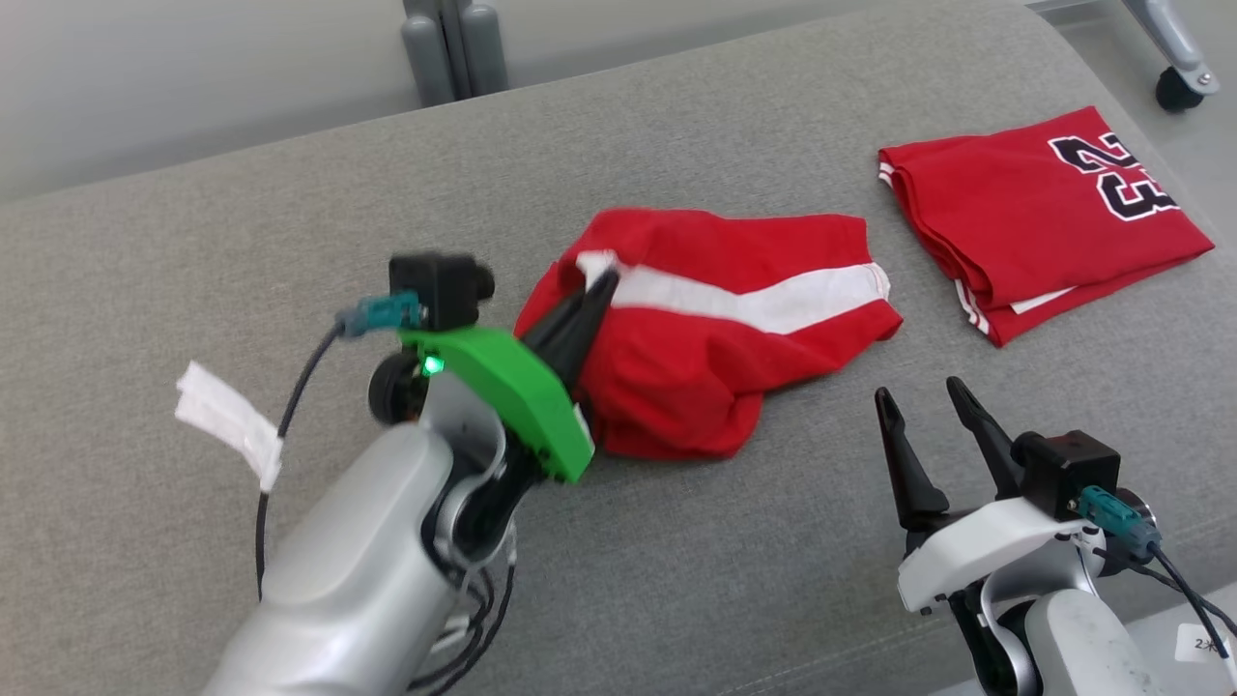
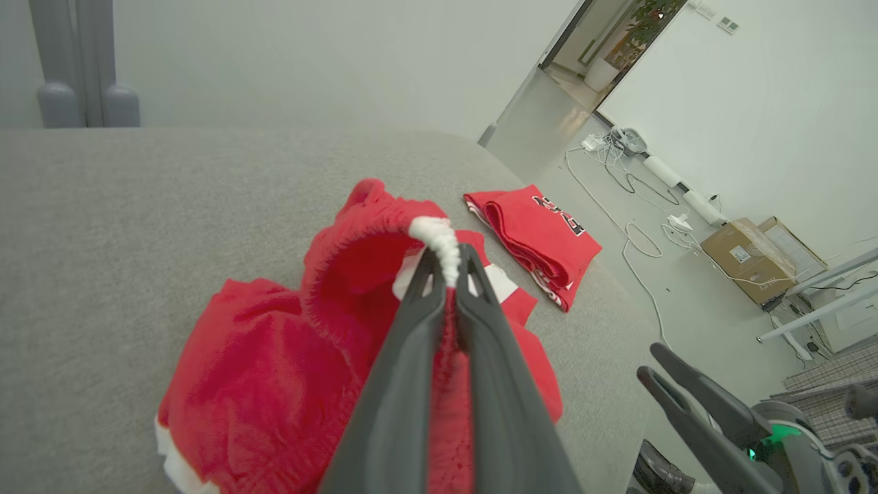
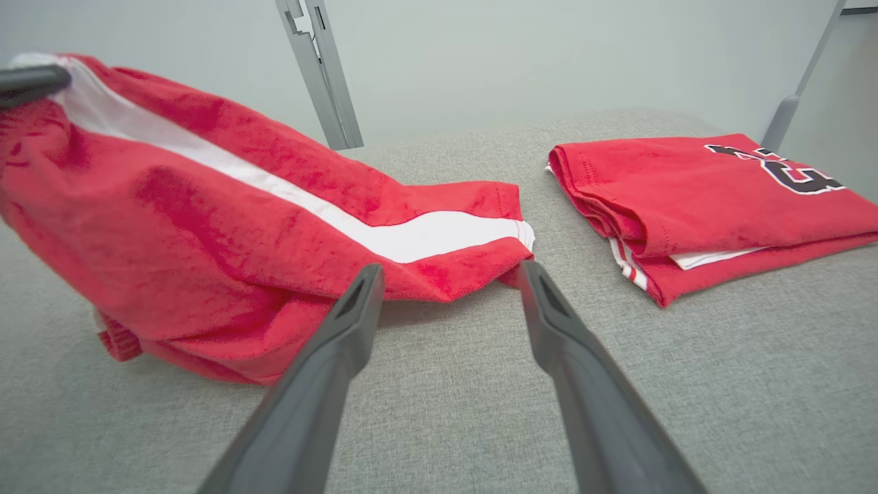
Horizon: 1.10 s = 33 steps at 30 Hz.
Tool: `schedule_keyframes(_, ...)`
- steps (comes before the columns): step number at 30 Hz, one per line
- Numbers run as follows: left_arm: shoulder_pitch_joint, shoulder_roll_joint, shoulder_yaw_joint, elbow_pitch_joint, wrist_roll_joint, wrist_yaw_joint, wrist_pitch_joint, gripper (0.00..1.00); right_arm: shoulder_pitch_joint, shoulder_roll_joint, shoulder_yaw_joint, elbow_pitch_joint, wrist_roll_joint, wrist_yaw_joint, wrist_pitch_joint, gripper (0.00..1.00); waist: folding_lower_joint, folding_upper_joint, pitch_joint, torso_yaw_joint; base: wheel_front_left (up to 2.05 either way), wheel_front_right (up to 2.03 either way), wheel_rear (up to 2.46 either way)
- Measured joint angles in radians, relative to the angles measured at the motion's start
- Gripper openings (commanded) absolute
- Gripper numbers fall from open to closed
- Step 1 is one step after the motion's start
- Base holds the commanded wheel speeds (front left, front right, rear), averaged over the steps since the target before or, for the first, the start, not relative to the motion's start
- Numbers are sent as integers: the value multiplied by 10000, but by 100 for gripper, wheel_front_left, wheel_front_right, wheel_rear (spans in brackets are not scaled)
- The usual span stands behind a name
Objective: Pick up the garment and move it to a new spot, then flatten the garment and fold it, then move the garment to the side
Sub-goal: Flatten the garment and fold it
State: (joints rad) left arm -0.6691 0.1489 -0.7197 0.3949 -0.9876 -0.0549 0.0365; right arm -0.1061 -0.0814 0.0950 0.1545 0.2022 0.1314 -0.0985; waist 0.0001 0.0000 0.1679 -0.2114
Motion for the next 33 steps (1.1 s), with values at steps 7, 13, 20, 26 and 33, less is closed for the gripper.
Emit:
schedule_keyframes(7,2228,1285,-290,-700,-182,566,441,0,54,-33,-46,-119,-19,0,69,100,0,0,19,619,0,0,0)
schedule_keyframes(13,2874,2203,-309,-1093,403,1214,144,0,89,-84,0,-167,-25,0,178,100,0,0,-49,1170,0,0,0)
schedule_keyframes(20,3110,2278,-111,-932,570,1488,-531,0,105,-151,157,-190,-31,0,284,100,0,0,-296,1587,0,0,0)
schedule_keyframes(26,3359,2176,-52,-771,732,1507,-1285,100,187,-268,178,-186,-6,0,366,100,0,0,-599,1680,0,0,0)
schedule_keyframes(33,3850,2046,454,-754,686,1482,-2545,100,337,-337,27,-272,29,0,395,100,-1,0,-852,1717,0,0,0)
